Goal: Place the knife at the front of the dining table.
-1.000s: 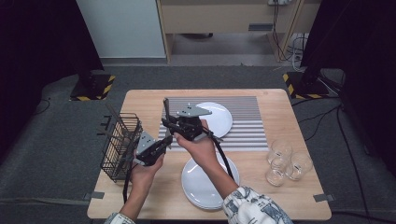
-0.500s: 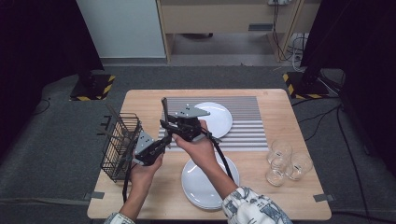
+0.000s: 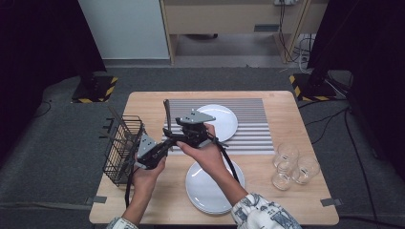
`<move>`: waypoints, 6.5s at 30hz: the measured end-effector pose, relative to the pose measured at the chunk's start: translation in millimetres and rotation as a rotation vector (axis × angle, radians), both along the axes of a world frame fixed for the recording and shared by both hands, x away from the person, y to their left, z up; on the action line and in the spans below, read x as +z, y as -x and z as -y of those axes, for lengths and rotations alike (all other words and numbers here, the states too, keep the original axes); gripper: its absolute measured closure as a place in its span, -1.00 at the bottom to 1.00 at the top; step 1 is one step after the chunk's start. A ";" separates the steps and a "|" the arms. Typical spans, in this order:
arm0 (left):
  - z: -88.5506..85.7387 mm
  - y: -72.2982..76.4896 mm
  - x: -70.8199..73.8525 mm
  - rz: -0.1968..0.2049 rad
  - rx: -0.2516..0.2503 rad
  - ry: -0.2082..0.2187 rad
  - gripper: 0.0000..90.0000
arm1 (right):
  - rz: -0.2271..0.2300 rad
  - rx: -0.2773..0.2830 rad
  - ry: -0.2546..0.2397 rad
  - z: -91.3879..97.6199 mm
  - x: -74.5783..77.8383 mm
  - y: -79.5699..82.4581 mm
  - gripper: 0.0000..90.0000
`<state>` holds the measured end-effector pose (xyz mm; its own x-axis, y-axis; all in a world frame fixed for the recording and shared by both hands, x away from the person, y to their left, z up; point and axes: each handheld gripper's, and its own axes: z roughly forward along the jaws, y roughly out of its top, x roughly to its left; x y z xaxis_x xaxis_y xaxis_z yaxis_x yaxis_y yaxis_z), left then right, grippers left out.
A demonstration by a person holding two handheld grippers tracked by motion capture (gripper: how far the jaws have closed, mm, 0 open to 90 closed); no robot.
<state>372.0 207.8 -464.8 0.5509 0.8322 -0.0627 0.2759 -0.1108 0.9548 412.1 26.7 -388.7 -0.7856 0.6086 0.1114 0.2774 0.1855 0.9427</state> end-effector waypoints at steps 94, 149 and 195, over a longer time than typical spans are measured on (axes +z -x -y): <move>10.0 3.4 11.5 0.028 0.035 -0.006 0.97 | -0.091 -0.314 0.083 171.7 -86.9 12.8 -0.81; 48.2 -69.8 18.2 -0.021 0.116 -0.027 0.97 | -0.125 -0.289 0.071 169.7 -92.1 13.1 -0.79; 34.5 -84.3 -22.1 -0.118 0.169 -0.054 0.97 | -0.138 -0.293 0.080 170.7 -94.8 12.9 -0.78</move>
